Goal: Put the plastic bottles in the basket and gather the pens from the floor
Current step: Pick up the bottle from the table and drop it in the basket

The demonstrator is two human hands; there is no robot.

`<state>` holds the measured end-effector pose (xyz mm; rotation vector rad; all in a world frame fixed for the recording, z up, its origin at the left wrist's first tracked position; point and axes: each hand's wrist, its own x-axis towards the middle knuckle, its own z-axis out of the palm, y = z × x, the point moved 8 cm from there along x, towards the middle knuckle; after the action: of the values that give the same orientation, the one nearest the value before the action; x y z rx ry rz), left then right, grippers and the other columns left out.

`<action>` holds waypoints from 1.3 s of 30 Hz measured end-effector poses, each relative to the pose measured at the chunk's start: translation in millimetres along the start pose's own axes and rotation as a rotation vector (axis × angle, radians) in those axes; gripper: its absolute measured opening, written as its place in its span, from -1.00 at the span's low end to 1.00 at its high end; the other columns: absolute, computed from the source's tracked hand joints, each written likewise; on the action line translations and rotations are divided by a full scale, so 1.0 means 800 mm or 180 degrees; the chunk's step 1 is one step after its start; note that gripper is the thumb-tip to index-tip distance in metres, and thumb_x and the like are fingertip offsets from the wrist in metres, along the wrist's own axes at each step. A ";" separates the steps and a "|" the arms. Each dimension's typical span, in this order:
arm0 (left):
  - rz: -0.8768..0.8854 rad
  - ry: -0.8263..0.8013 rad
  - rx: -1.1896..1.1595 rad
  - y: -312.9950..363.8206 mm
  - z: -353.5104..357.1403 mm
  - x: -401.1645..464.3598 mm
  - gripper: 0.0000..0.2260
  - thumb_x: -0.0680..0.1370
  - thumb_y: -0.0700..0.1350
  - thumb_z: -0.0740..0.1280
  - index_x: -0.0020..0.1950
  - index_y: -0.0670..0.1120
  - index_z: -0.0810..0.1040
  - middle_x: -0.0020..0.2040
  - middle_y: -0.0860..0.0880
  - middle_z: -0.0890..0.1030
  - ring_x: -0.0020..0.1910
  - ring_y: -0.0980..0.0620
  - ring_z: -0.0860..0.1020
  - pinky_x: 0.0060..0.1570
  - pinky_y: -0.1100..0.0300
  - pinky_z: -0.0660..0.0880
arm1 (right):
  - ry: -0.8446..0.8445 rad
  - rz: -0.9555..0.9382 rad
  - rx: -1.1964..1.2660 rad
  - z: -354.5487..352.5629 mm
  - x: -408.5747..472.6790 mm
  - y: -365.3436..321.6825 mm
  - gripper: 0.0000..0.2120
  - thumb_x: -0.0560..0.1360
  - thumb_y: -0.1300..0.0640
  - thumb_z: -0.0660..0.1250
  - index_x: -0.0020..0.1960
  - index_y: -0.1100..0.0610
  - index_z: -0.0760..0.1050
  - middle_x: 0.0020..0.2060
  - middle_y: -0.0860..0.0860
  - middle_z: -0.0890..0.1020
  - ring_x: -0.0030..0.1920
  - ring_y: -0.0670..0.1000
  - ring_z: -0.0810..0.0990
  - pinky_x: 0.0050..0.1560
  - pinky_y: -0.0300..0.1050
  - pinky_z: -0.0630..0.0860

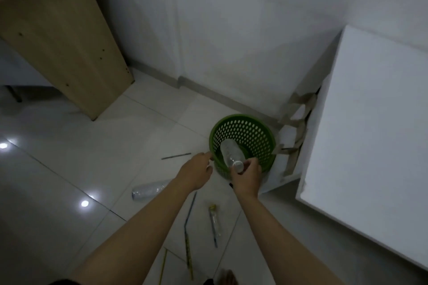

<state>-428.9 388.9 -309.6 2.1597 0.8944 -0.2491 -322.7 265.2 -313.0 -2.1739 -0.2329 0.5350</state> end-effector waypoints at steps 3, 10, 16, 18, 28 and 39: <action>0.0181 -0.0010 0.0184 -0.022 0.053 0.063 -0.69 0.61 -0.17 0.15 0.35 -0.17 0.36 0.26 -0.21 0.48 0.20 -0.13 0.48 0.18 0.04 0.47 | 0.0153 -0.0014 -0.0128 0.026 0.046 0.055 -0.66 0.37 0.24 0.46 0.03 0.29 0.40 0.06 0.20 0.48 -0.11 0.05 0.43 -0.10 -0.19 0.32; 0.0424 0.0133 0.0392 -0.053 0.143 0.192 -0.64 0.55 -0.22 0.21 0.35 -0.15 0.31 0.23 -0.22 0.47 0.15 -0.17 0.49 0.09 -0.10 0.54 | 0.0161 -0.0194 -0.0314 0.090 0.152 0.148 -0.73 0.41 0.20 0.42 -0.01 0.22 0.36 0.04 0.18 0.49 -0.13 0.07 0.46 -0.15 -0.09 0.43; 0.0618 0.0381 0.0791 -0.075 0.184 0.260 -0.70 0.54 -0.18 0.21 0.27 -0.16 0.37 0.22 -0.20 0.49 0.17 -0.16 0.46 0.19 -0.02 0.46 | 0.0118 -0.0641 -0.0603 0.133 0.220 0.183 -0.80 0.43 0.21 0.36 -0.05 0.23 0.36 0.00 0.18 0.49 -0.14 0.06 0.46 -0.17 -0.09 0.41; 0.0706 0.0410 0.1020 -0.080 0.195 0.274 -0.69 0.54 -0.16 0.21 0.28 -0.15 0.38 0.21 -0.18 0.50 0.19 -0.15 0.46 0.29 -0.02 0.38 | 0.0066 -0.0662 -0.0782 0.145 0.234 0.192 -0.79 0.43 0.21 0.35 -0.02 0.24 0.37 0.04 0.19 0.48 -0.10 0.10 0.49 -0.11 -0.04 0.47; 0.0845 0.0362 0.1272 -0.066 0.205 0.292 -0.60 0.57 -0.11 0.15 0.41 -0.11 0.26 0.34 -0.15 0.40 0.37 -0.14 0.32 0.49 -0.13 0.13 | -0.0123 -0.0521 -0.1369 0.175 0.259 0.209 -0.55 0.49 0.22 0.28 0.34 0.16 0.27 0.35 0.15 0.27 0.19 0.16 0.49 0.23 0.06 0.50; 0.0609 0.0234 0.1140 0.000 0.119 0.194 -0.56 0.56 -0.13 0.17 0.44 -0.12 0.23 0.39 -0.15 0.36 0.41 -0.13 0.28 0.49 -0.07 0.14 | -0.0076 -0.0868 -0.1117 0.129 0.149 0.114 -0.51 0.52 0.18 0.26 0.42 0.13 0.24 0.43 0.08 0.26 0.39 0.05 0.31 0.38 0.02 0.38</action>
<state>-304.5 400.7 -442.8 2.5830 0.7177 -0.2502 -265.3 324.2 -475.6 -2.4197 -0.6686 0.3858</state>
